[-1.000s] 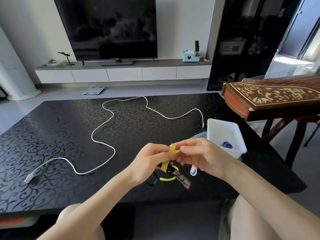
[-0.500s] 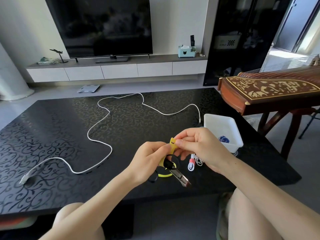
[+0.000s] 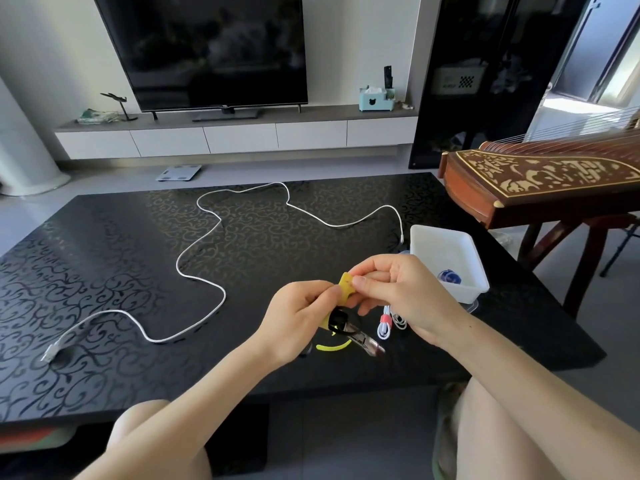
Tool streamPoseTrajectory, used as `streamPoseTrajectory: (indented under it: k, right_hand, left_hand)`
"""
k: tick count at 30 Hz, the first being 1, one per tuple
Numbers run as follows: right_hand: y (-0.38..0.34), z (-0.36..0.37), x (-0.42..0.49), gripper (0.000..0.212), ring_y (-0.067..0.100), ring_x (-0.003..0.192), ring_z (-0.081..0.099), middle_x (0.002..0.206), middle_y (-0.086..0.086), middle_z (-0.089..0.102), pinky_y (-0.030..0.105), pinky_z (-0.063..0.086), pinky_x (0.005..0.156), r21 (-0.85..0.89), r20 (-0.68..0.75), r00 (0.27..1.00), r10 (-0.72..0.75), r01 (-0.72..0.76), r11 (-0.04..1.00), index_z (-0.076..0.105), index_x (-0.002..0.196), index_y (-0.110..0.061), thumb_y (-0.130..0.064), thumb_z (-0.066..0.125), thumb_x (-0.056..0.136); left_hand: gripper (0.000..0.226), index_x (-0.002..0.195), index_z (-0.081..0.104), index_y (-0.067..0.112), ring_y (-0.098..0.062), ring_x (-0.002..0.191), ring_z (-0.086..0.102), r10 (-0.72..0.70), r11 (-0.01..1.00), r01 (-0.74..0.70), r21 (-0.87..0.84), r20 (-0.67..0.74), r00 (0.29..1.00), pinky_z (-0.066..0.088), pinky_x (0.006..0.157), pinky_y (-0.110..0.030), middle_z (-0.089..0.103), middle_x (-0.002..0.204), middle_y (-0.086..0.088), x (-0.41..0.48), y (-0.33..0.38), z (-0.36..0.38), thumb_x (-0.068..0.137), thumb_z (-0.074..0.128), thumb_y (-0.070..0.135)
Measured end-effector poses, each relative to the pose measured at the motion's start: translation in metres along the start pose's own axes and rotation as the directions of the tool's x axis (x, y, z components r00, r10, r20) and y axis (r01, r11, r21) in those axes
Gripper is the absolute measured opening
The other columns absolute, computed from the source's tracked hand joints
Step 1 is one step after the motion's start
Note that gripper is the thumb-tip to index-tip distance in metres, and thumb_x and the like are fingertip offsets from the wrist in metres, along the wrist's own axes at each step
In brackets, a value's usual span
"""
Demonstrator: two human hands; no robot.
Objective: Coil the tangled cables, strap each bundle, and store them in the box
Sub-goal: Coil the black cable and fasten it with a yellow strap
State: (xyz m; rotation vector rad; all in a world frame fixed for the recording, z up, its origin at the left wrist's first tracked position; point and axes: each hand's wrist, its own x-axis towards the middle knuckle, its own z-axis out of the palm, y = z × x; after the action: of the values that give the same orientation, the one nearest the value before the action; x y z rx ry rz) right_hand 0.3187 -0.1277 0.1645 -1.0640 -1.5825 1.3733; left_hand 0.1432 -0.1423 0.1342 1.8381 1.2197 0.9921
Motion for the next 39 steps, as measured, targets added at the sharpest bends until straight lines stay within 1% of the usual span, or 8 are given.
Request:
streamPoseTrajectory:
  k: [10, 15, 19, 22, 26, 33, 36, 39]
  right_hand:
    - [-0.001, 0.006, -0.004, 0.014, 0.021, 0.076, 0.071, 0.082, 0.015, 0.073, 0.023, 0.054, 0.061, -0.046, -0.016, 0.999, -0.045, 0.044, 0.998, 0.070, 0.095, -0.003, -0.003, 0.056, 0.091]
    - [-0.003, 0.002, -0.003, 0.015, 0.025, 0.080, 0.072, 0.083, 0.013, 0.074, 0.024, 0.056, 0.063, 0.120, -0.009, 0.998, 0.056, -0.054, 0.991, 0.069, 0.094, -0.003, -0.009, 0.055, 0.093]
    - [-0.003, 0.002, -0.003, 0.016, 0.022, 0.080, 0.072, 0.082, 0.011, 0.075, 0.023, 0.056, 0.066, 0.055, 0.009, 0.997, 0.073, -0.073, 0.996, 0.068, 0.096, -0.007, -0.003, 0.069, 0.081]
    - [-0.006, 0.001, -0.002, 0.019, 0.019, 0.077, 0.072, 0.079, 0.008, 0.075, 0.020, 0.054, 0.065, 0.004, -0.023, 0.998, 0.050, -0.050, 0.999, 0.070, 0.093, -0.012, 0.000, 0.071, 0.078]
    - [-0.010, -0.004, 0.001, 0.017, 0.016, 0.066, 0.069, 0.069, 0.008, 0.073, 0.020, 0.053, 0.060, 0.037, -0.146, 0.988, 0.047, -0.042, 0.998, 0.070, 0.083, -0.010, 0.006, 0.068, 0.077]
    - [-0.017, -0.009, 0.008, 0.023, 0.013, 0.057, 0.061, 0.057, -0.004, 0.066, 0.024, 0.052, 0.062, -0.070, -0.312, 0.950, -0.011, -0.011, 0.997, 0.065, 0.074, -0.016, 0.007, 0.067, 0.076]
    - [-0.022, 0.006, 0.003, 0.029, 0.000, 0.057, 0.059, 0.057, -0.011, 0.064, 0.011, 0.046, 0.060, -0.372, -0.263, 0.906, -0.332, 0.222, 0.901, 0.062, 0.071, -0.024, 0.004, 0.067, 0.076]
    - [-0.022, 0.015, 0.000, 0.027, 0.001, 0.068, 0.059, 0.068, -0.012, 0.063, 0.008, 0.044, 0.062, -0.514, -0.194, 0.812, -0.551, 0.394, 0.762, 0.062, 0.080, -0.025, 0.002, 0.064, 0.080]
  left_hand:
    - [0.047, 0.073, 0.058, -0.006, -0.018, 0.059, 0.041, -0.083, 0.996, 0.082, -0.042, -0.013, 0.996, 0.033, 0.059, -0.036, 0.046, 0.062, -0.009, -0.002, 0.002, 0.002, 0.090, 0.047, 0.037]
    - [0.044, 0.067, 0.056, -0.001, -0.016, 0.056, 0.037, -0.085, 0.996, 0.085, -0.001, -0.020, 0.996, 0.031, 0.057, -0.035, 0.042, 0.058, -0.005, -0.003, 0.001, 0.003, 0.096, 0.049, 0.031]
    - [0.043, 0.051, 0.045, 0.020, -0.010, 0.051, 0.031, -0.095, 0.995, 0.095, 0.028, -0.011, 0.995, 0.027, 0.052, -0.028, 0.034, 0.051, 0.008, -0.004, 0.004, 0.001, 0.093, 0.051, 0.024]
    - [0.042, 0.055, 0.044, 0.017, -0.013, 0.053, 0.031, -0.097, 0.994, 0.095, 0.060, 0.031, 0.995, 0.028, 0.053, -0.031, 0.035, 0.054, 0.005, -0.004, 0.007, 0.001, 0.094, 0.049, 0.031]
    - [0.037, 0.070, 0.043, 0.019, -0.013, 0.058, 0.036, 0.029, 0.977, -0.064, 0.202, 0.172, 0.985, 0.036, 0.059, -0.038, 0.041, 0.063, 0.003, -0.012, 0.012, 0.002, 0.099, 0.032, 0.040]
    - [0.023, 0.078, 0.042, 0.033, -0.006, 0.057, 0.042, 0.116, 0.879, -0.225, 0.422, 0.268, 0.956, 0.033, 0.055, -0.014, 0.041, 0.058, 0.012, -0.015, 0.013, -0.006, 0.100, 0.040, 0.023]
    - [0.028, 0.075, 0.057, 0.024, -0.007, 0.051, 0.034, -0.128, 0.952, 0.020, 0.306, 0.338, 0.932, 0.030, 0.053, -0.017, 0.041, 0.057, 0.010, -0.004, 0.016, -0.002, 0.100, 0.043, 0.024]
    - [0.035, 0.070, 0.065, 0.016, -0.008, 0.047, 0.028, -0.261, 0.858, 0.451, -0.245, 0.549, 0.794, 0.024, 0.049, -0.021, 0.036, 0.051, 0.007, 0.002, 0.021, -0.006, 0.099, 0.046, 0.015]
